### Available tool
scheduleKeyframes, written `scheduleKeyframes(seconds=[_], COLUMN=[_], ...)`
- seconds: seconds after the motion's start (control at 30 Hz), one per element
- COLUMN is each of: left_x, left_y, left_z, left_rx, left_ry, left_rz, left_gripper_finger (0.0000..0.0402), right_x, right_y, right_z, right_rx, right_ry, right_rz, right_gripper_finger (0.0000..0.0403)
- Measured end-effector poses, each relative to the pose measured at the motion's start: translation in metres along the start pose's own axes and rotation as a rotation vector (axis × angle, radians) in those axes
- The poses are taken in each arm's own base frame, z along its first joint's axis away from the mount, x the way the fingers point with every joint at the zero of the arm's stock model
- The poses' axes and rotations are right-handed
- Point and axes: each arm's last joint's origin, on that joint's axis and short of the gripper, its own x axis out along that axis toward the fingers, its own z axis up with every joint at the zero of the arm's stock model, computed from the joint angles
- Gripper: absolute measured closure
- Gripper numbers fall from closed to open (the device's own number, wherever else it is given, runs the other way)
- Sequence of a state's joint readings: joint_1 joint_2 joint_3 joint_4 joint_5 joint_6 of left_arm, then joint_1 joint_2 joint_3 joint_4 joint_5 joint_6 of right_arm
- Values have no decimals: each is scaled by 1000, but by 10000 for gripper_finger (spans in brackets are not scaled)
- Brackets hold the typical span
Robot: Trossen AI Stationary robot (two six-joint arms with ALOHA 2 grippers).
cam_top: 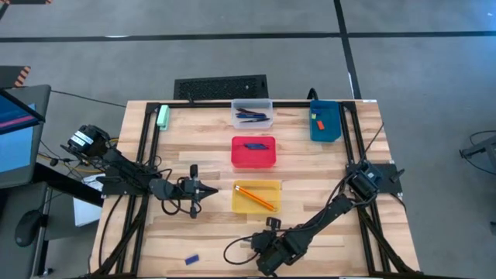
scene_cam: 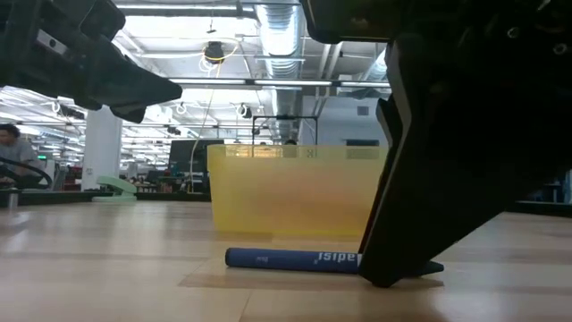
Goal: Sort crayons/erasers/pens/pencils in bins
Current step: Put the blue crayon into the red bin
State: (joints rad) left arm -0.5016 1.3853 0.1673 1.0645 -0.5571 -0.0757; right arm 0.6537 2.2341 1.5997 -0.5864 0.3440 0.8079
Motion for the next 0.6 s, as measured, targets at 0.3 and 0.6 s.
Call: scheduleKeyframes(seconds=[0.3,0.6], left_x=[0,-1], left_y=[0,-1], left_z=[0,0], left_rx=[-20,-19], left_ry=[4,4], left_rz=[0,-7], left_gripper_finger=[401,401], right_x=[2,3], right_y=[-5,-8], right_z=[1,2], right_rx=[7,11], right_ry=[70,89], right_rz=[21,20], right_gripper_finger=[320,322])
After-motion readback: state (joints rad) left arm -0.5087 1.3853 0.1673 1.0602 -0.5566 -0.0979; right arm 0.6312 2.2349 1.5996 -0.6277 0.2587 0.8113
